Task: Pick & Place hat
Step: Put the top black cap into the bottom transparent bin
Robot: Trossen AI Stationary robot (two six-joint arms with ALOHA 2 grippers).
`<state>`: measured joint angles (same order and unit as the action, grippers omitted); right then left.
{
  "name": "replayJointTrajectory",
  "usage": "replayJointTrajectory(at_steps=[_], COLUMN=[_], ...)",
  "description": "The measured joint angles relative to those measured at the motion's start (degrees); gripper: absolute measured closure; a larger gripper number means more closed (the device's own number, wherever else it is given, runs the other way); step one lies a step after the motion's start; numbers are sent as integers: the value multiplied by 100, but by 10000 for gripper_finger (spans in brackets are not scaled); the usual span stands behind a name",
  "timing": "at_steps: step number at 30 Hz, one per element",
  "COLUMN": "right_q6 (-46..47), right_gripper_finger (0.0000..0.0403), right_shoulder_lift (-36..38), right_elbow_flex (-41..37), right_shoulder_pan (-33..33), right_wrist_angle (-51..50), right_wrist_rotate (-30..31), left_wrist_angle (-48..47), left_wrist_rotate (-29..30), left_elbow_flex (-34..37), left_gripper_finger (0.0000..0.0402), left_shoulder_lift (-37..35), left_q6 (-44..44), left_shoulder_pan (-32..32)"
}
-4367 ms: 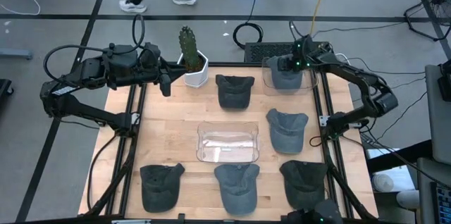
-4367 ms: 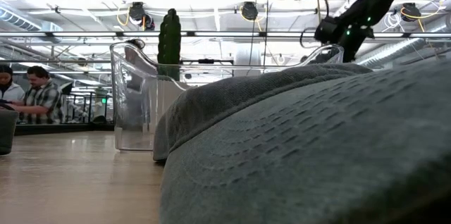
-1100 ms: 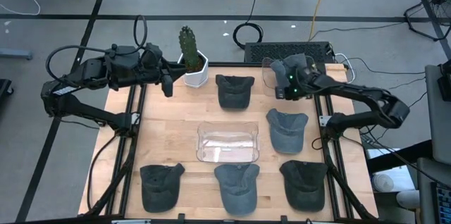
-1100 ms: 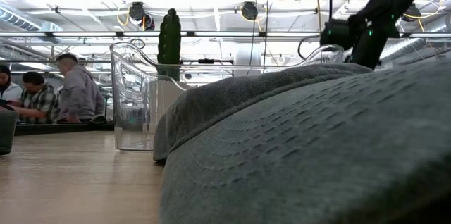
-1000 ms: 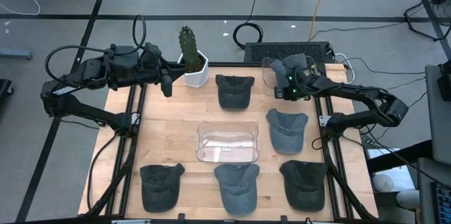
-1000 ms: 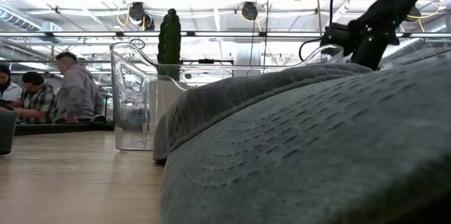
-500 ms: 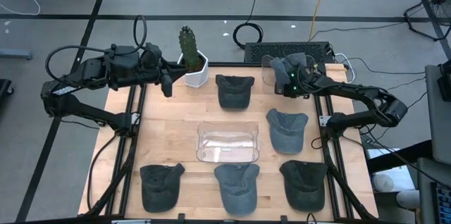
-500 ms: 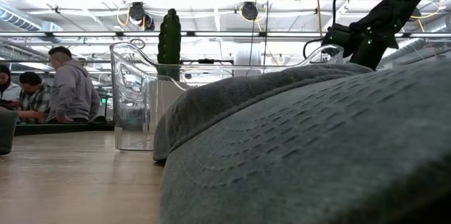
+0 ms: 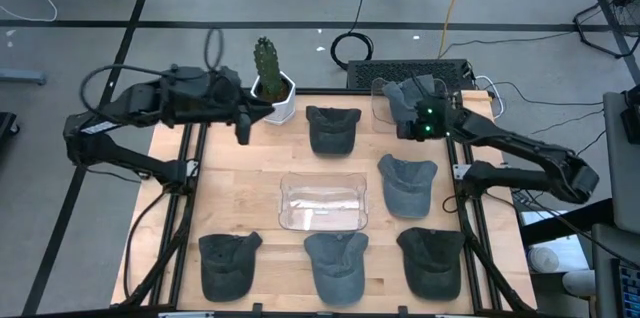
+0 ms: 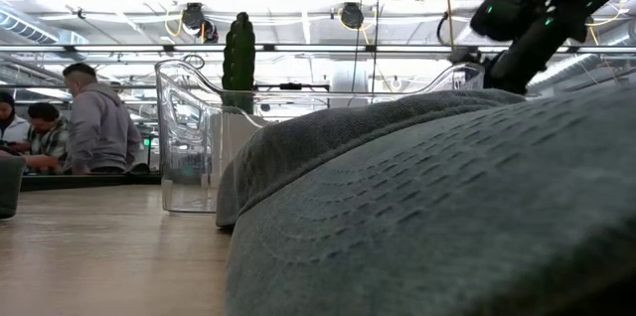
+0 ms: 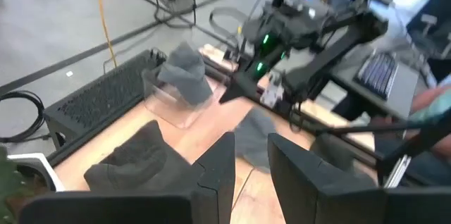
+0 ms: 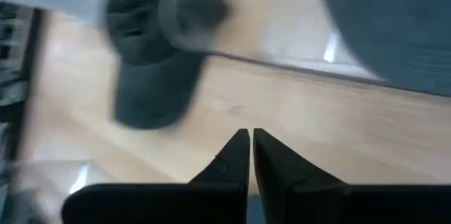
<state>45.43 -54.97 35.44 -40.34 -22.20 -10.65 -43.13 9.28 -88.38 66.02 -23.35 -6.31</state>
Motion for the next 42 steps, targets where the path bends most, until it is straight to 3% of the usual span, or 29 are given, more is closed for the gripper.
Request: replayJointTrajectory(at_steps=[7,11,16,22,25,31,36,42], right_q6=[208,428,-34,-723,-1172,-1865,-2513,-2199], right_gripper_finger=[402,402,402,403,403,403,402,386], right_shoulder_lift=[729,900,813,617,489,259,198,193], right_elbow_flex=[0,0,8,522,927,1583,1419,1123], right_shoulder_pan=[827,1523,2337,2991,3072,3070,3028,2829], right_wrist_angle=[202,1046,2210,2291,2278,2324,2301,2425], right_wrist_rotate=[-157,-147,-106,698,917,732,744,754], left_wrist_angle=[658,1275,1439,1491,1448,1437,1414,1419], left_wrist_rotate=[-209,-340,-531,-788,-859,-1249,-1591,-1681], left_elbow_flex=[0,0,2,2,2,2,2,2], left_gripper_finger=[309,309,309,309,309,309,309,281], left_shoulder_lift=[624,969,1498,2130,2471,3114,3599,4001], left_q6=[342,682,883,1207,1375,1732,1993,2109], left_shoulder_pan=[2,-62,-259,-566,-775,-1112,-1264,-1527])
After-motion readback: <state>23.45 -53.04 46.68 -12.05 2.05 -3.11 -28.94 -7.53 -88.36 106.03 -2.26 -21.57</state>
